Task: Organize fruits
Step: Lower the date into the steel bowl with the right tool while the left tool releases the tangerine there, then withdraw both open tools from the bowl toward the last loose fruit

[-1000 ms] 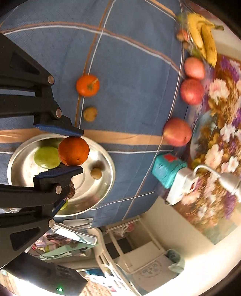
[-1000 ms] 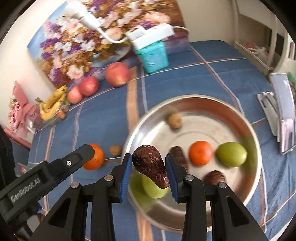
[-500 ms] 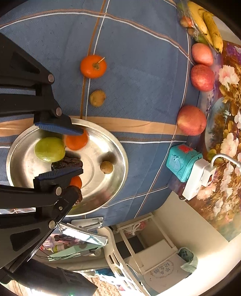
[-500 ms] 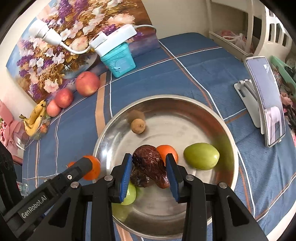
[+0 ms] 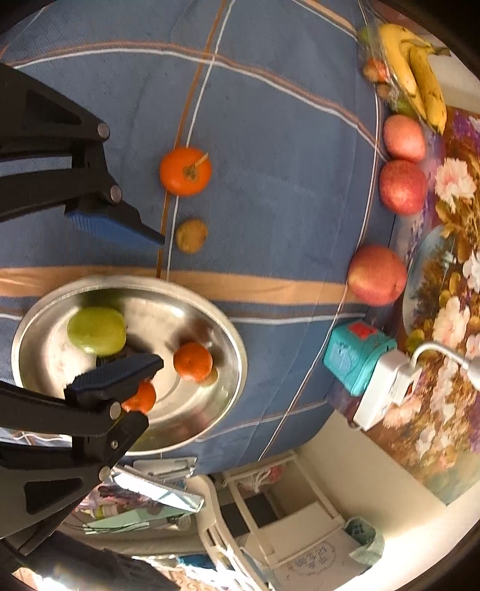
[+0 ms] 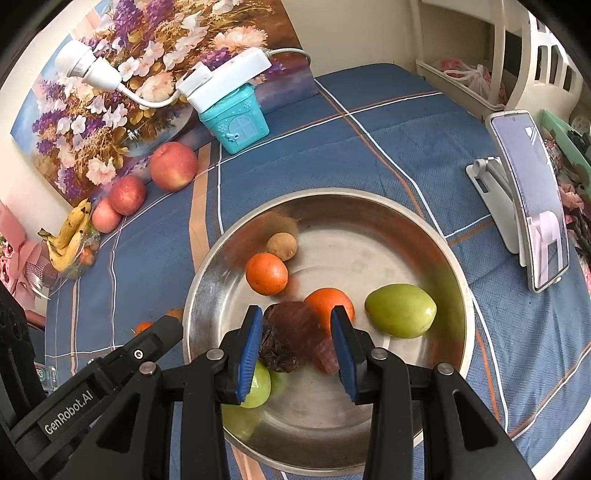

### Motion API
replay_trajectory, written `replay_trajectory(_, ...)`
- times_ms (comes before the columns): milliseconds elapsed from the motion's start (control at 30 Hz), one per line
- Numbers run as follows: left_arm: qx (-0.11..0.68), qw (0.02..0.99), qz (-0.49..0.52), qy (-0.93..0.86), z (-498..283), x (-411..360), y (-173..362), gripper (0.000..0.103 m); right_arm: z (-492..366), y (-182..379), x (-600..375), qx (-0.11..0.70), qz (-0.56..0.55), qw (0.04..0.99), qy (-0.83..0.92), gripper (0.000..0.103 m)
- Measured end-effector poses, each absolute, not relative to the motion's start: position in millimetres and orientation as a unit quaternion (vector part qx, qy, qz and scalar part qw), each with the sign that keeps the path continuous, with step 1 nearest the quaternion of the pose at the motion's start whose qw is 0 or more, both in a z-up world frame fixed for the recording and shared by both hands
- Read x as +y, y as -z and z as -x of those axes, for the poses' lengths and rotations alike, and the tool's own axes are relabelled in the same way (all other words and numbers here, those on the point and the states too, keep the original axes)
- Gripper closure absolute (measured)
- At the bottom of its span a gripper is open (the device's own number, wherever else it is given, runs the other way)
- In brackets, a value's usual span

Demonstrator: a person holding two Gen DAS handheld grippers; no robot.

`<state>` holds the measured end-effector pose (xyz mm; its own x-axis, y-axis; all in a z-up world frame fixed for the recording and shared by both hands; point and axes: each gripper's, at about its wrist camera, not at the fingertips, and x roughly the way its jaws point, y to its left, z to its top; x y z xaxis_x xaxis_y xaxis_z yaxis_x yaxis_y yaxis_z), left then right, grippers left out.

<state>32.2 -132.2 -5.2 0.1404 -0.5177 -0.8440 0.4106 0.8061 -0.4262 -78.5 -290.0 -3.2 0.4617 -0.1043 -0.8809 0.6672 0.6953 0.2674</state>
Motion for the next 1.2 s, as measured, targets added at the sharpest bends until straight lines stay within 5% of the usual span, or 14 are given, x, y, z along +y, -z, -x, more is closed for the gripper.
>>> replay_trajectory(367,0.582,0.780,0.029,0.228,-51,-104,12,0.017,76,2,-287,0.465,-0.301,0.798,0.237,0.063)
replay_trajectory(533,0.570,0.798,0.025,0.192,-58,-90,13,0.002,72,2,-281,0.473,-0.291,0.799,0.233,0.042)
replay_trajectory(600,0.564,0.805,0.024,0.181,-60,-85,12,0.001,69,3,-279,0.477,-0.284,0.800,0.229,0.040)
replay_trajectory(667,0.559,0.811,0.022,0.172,-61,-81,12,0.000,67,3,-277,0.481,-0.275,0.799,0.232,0.025)
replay_trajectory(900,0.550,0.822,0.020,0.149,-66,-75,11,0.000,63,6,-272,0.491,-0.258,0.798,0.234,0.024)
replay_trajectory(1000,0.548,0.824,0.019,0.142,-67,-74,12,0.000,62,6,-272,0.492,-0.257,0.798,0.233,0.011)
replay_trajectory(1200,0.553,0.821,0.005,0.139,-66,-76,14,0.000,61,5,-270,0.489,-0.249,0.802,0.235,0.010)
